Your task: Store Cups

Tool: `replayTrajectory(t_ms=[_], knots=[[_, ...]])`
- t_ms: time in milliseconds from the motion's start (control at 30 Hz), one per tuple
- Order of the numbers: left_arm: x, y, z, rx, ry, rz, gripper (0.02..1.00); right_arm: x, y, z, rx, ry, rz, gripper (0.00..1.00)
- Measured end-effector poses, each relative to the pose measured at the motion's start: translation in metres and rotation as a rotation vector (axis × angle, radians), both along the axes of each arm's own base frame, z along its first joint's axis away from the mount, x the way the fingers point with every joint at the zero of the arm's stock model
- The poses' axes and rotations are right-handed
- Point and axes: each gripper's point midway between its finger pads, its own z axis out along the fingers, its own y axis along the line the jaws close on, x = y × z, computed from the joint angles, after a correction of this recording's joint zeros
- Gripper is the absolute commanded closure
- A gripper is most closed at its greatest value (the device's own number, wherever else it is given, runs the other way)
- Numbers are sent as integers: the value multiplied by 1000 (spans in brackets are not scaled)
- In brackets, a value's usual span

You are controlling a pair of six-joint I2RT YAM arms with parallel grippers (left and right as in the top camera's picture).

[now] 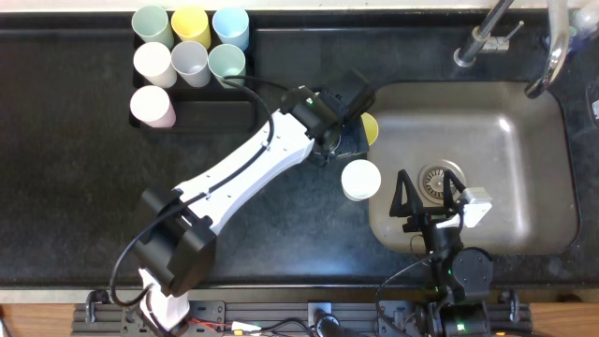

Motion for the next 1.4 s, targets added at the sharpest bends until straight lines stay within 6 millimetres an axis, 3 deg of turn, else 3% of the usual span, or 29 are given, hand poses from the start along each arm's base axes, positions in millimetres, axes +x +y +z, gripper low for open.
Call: replayTrajectory(t_ms=[233,600,667,700,767,800,900,1233,1400], knots=[[13,10,-9,3,14,36,20,0,0,0,0,0,-1,3],[24,1,-23,-24,6,40,20,0,0,0,0,0,-1,3],[26,0,-25,-27,4,40,134,0,0,0,0,0,-1,3],[27,-1,-25,-30,0,41,281,0,0,0,0,0,0,3],[29,-1,-24,-36,-2,46,687,0,0,0,0,0,-1,3],[29,-1,-24,-38,-3,47,798,0,0,0,0,0,0,3],[31,-1,-24,-42,-5,49,961,0,0,0,0,0,-1,5],[41,13,-19,-43,3,87,982,0,0,0,0,0,0,5],[50,51,-1,-7,1,164,982,0,0,0,0,0,-1,5]])
